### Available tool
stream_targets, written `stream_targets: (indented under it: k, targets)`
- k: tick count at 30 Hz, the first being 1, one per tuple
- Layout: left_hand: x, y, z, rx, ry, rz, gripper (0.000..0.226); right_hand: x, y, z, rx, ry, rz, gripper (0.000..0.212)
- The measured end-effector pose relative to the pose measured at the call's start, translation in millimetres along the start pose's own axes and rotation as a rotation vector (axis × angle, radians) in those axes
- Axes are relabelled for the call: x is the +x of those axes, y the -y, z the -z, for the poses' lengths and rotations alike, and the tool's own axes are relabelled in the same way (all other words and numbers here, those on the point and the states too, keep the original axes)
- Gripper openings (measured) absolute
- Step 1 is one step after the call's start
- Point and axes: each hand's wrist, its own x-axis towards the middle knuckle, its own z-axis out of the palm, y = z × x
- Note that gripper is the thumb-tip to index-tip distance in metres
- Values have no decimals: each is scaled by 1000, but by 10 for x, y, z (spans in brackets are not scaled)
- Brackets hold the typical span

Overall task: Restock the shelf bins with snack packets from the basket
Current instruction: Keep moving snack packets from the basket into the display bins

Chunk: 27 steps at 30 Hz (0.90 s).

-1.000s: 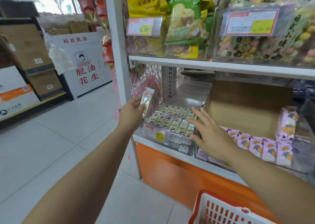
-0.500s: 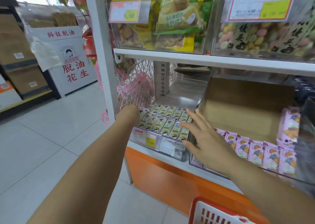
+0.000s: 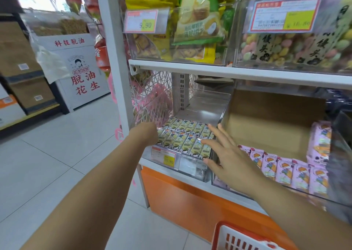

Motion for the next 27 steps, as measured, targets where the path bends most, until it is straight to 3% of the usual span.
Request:
stream_targets:
  k: [3,5,9,11,14,17,22,27]
  targets:
    - [-153,-16,-1,-28,66,-55,21,-18,-21,-12,-4,-11,10,54]
    - [-345,-63,-1,-59,16,-87,24,-80,-24,-35,2,-76,54,51]
    - [-1040,-254,-223,-415,-426,-167,32,-505,57,-149,95,-399,306,30]
    - [-1445,-385,-506,-651,-617,-227,31,-771,76,-246,123,-397,346,23]
    - [-1870,-598,-1118,-785,-605,-331,33,-1045,-12,-416,41,-140,317,25]
    - [-2128,-798,-1750,-799,-386,-319,31,-1233,-191,-533,-83,198,199,25]
    - [-2284,-988,-2443,-714,-47,-287,38,-1630,-587,-908,-180,516,-65,24]
    - [-2302,-1077,-2636,-800,-16,-207,40,-2049,-1079,-1369,-121,815,-324,26]
